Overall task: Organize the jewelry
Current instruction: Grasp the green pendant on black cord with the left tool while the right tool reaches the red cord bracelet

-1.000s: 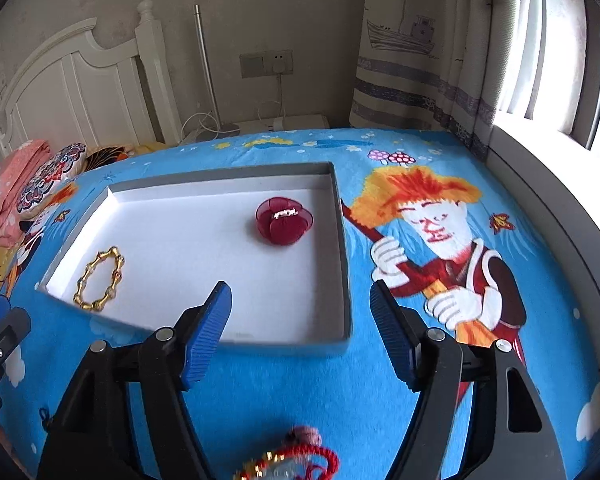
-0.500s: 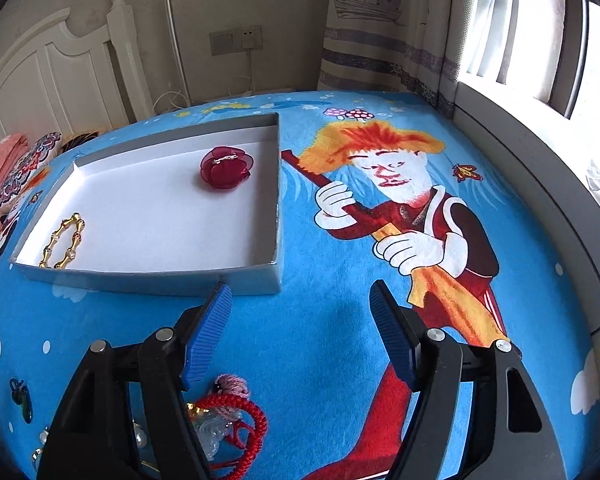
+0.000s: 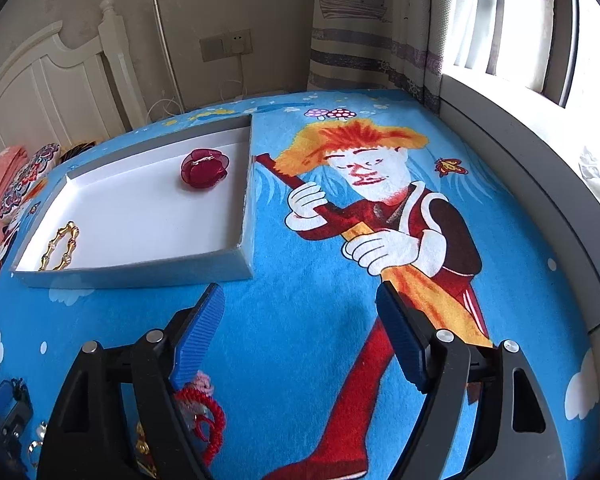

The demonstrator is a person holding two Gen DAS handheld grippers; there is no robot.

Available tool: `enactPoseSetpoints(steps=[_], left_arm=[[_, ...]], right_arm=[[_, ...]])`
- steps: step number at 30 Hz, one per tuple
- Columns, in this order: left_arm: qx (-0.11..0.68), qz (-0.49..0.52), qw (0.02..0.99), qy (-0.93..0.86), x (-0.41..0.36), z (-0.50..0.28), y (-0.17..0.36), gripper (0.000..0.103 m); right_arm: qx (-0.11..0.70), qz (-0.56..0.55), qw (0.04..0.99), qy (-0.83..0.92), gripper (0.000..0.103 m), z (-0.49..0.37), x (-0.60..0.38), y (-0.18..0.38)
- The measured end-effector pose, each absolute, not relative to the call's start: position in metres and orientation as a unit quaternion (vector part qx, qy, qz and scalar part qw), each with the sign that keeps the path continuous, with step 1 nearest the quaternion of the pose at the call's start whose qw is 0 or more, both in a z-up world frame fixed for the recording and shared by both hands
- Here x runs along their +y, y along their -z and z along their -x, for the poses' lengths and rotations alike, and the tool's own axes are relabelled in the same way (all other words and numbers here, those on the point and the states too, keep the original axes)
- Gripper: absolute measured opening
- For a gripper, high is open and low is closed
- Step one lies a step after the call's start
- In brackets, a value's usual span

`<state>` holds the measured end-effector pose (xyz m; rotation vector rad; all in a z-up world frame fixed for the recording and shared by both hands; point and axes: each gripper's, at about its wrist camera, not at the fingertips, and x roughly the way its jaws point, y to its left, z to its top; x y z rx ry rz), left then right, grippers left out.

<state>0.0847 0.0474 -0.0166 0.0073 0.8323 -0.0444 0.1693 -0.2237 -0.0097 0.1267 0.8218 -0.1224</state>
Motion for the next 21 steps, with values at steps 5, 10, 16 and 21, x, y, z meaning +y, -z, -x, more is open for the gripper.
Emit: enactPoseSetpoints(steps=[5, 10, 16, 21], left_arm=[[0.400, -0.043, 0.915, 0.038, 0.033, -0.084, 0.017, 0.020], [0.396, -0.020, 0.917, 0.041, 0.037, -0.082, 0.016, 0.019], [0.387, -0.014, 0.921, 0.046, 0.036, -0.079, 0.010, 0.019], [0.380, -0.008, 0.924, 0.045, 0.037, -0.076, 0.005, 0.019]], right_arm=[[0.391, -0.050, 0.918, 0.042, 0.082, -0.139, -0.225, 0.005], [0.391, -0.029, 0.920, 0.022, 0.083, -0.112, -0.218, 0.004], [0.401, -0.008, 0.916, -0.010, 0.083, -0.091, -0.203, 0.009], [0.407, -0.015, 0.913, -0.026, 0.083, -0.090, -0.194, 0.015]])
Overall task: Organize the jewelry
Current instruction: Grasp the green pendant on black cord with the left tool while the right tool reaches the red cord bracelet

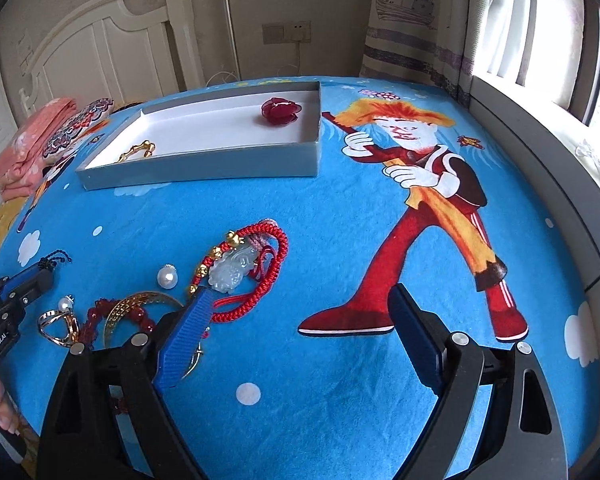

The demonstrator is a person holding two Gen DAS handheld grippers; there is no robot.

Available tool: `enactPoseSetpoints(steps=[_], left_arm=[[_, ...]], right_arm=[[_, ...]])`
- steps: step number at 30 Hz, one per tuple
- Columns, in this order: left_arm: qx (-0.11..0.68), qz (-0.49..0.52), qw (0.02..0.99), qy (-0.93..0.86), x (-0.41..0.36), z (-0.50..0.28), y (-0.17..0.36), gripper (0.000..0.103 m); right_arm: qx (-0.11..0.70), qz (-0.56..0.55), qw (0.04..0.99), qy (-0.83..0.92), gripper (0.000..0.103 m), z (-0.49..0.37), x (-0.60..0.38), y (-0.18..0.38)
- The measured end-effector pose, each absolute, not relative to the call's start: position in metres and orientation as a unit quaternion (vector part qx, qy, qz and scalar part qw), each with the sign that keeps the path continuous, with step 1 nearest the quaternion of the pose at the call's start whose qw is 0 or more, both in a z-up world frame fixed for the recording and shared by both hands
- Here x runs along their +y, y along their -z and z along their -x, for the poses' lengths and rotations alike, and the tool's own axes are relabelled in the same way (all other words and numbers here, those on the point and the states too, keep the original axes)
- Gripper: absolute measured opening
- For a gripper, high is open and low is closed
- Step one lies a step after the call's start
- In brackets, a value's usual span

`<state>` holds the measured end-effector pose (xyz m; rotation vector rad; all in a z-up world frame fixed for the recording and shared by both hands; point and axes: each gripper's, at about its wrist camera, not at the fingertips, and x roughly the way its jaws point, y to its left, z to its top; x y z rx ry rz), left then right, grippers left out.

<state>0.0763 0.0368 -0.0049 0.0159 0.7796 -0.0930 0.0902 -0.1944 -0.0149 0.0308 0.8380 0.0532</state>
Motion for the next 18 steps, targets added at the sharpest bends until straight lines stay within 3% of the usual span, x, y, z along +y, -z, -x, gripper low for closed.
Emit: enactPoseSetpoints(steps=[2, 7, 13, 18], left_arm=[[0.379, -0.006, 0.924, 0.045, 0.038, -0.076, 0.004, 0.019], [0.380, -0.003, 0.924, 0.047, 0.039, -0.076, 0.005, 0.019], [0.380, 0.004, 0.924, 0.046, 0.041, -0.075, 0.006, 0.019], [0.381, 0.011, 0.924, 0.041, 0.044, -0.075, 0.007, 0.019]], right_arm=[[0.410, -0.020, 0.911, -0.029, 0.082, -0.092, -0.192, 0.017], [0.409, -0.056, 0.911, -0.014, 0.058, -0.097, -0.206, 0.016], [0.408, -0.059, 0.911, -0.020, 0.052, -0.107, -0.205, 0.017], [0.407, -0.036, 0.912, -0.029, 0.034, -0.110, -0.194, 0.018]])
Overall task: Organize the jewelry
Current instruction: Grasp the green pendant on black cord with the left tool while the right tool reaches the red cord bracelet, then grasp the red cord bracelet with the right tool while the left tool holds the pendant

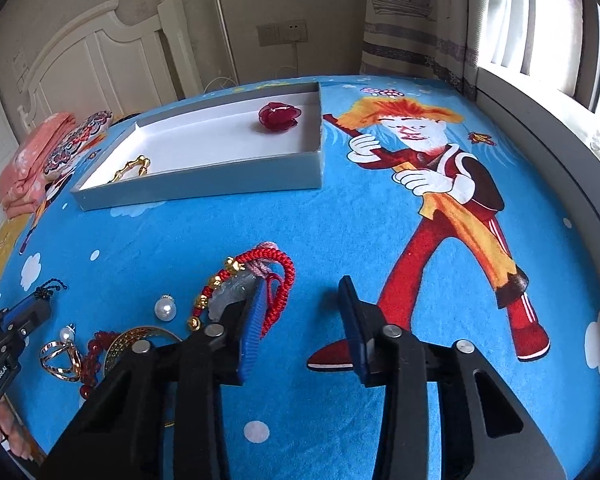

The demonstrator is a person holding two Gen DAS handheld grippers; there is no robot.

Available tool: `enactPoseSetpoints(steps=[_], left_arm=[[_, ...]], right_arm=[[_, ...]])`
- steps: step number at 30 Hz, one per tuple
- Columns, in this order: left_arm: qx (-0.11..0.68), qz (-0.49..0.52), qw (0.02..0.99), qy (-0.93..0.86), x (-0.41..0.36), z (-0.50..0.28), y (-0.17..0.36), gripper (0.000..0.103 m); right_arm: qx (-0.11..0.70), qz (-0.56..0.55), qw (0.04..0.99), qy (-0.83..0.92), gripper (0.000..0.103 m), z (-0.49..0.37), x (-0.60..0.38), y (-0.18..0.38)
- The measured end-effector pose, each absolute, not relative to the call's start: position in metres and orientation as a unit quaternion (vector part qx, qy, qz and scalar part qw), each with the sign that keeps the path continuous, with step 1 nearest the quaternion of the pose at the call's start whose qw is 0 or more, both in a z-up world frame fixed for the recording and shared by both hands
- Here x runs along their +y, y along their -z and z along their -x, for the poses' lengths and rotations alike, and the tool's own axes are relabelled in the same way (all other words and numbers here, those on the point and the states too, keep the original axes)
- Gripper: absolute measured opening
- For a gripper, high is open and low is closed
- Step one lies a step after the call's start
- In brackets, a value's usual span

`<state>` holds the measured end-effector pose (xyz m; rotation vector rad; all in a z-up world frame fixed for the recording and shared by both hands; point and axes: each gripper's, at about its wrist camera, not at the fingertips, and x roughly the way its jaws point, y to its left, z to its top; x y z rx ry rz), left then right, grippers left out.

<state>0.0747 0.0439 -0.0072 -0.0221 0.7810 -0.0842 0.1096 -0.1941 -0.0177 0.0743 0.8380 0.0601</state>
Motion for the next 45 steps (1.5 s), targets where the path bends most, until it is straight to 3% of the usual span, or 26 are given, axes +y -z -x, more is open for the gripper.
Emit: enactPoseSetpoints(steps=[4, 6, 45], left_arm=[[0.380, 0.011, 0.924, 0.045, 0.042, -0.074, 0.007, 0.019], [0.379, 0.012, 0.924, 0.044, 0.043, -0.073, 0.006, 0.019], [0.337, 0.020, 0.941, 0.007, 0.043, -0.068, -0.031, 0.019]], right_arm=[[0.405, -0.018, 0.913, -0.050, 0.014, -0.108, -0.184, 0.018], [0.403, -0.015, 0.913, -0.060, 0.010, -0.106, -0.181, 0.019], [0.346, -0.026, 0.937, -0.039, 0.008, -0.063, -0.192, -0.033]])
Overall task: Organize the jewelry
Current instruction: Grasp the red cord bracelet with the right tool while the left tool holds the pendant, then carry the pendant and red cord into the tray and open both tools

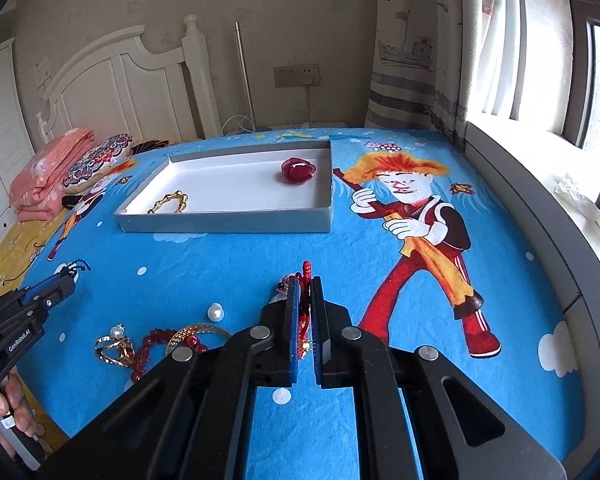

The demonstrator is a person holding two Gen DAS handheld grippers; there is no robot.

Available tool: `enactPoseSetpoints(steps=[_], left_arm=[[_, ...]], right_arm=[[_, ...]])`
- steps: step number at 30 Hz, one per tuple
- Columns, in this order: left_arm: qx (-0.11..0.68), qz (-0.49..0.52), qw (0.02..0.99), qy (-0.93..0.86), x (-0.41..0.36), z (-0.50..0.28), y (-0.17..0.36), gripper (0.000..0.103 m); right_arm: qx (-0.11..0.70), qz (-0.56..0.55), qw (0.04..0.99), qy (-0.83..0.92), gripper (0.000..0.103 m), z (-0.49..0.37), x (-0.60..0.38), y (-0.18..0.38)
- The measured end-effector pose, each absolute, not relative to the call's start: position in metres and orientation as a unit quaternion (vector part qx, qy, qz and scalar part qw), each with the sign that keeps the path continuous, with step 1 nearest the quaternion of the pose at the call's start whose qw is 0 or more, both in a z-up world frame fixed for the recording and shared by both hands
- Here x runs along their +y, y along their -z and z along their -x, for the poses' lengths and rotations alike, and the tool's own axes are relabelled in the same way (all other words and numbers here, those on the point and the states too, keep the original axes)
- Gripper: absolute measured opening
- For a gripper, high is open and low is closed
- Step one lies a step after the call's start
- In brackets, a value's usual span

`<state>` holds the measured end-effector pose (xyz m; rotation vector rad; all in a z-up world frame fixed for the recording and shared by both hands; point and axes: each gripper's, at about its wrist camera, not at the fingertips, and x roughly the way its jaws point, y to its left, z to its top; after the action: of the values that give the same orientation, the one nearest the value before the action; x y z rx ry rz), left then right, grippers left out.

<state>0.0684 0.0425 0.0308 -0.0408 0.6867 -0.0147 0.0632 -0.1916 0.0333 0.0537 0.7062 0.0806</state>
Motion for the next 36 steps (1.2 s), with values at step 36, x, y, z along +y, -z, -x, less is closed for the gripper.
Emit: enactPoseSetpoints(steps=[36], left_arm=[[0.312, -0.012, 0.950, 0.008, 0.024, -0.133, -0.073, 0.019]], right_arm=[[0.338, -0.030, 0.940, -0.026, 0.008, -0.105, -0.185, -0.060]])
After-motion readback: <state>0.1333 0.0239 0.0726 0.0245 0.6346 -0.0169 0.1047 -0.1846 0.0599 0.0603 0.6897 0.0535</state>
